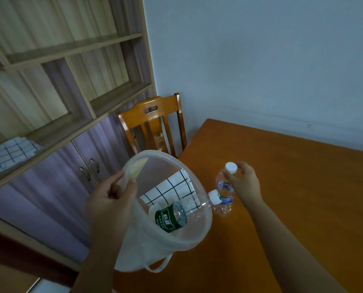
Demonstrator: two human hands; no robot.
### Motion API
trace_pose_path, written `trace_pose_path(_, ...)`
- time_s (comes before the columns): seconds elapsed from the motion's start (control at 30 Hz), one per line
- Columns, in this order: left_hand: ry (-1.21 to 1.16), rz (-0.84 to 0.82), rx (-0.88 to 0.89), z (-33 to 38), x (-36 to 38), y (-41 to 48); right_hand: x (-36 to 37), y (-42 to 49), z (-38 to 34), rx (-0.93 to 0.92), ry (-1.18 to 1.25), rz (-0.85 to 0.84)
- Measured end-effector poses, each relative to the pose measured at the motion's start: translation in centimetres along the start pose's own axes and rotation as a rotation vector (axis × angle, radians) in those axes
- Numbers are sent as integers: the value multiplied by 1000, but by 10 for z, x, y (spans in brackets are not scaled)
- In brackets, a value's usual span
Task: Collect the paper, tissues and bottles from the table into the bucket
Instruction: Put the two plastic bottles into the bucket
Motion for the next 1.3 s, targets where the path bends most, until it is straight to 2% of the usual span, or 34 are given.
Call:
trace_pose_path(0.13, 3, -65, 29, -7, 3, 13, -5, -8, 6, 36, 104, 58)
trace_pose_path(0.43, -46, -281, 62, -11, 21, 27, -75, -40, -24, -4, 367, 494)
trace_pose_path(0.53, -83, -332, 70, -9, 25, 29, -90, -58, -45, -24, 542, 573)
trace_pose_path(0.7, -117, -407, 134, -1, 24, 27, -98, -94, -70, -61, 734, 593)
trace_pose_path(0.83, -158, -444, 154, 5, 15, 23, -96, -119, -76, -18, 796, 531)
trace_pose_path(0.97, -195, -444, 145, 6, -1, 19, -78, -141, -76, 31, 662, 414)
trace_pose_path(1.3, -313, -536, 57, -15, -50, 17, -60, -192, -62, 127, 360, 317)
Point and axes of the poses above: each hand's wrist, its own y-axis towards the middle knuckle, its own x-axis out of the palm, z = x × y, the point moved 1 cm from there along y, towards the middle knuckle, and after that the axes turned 6 degrees about z, right-handed, at the moved point
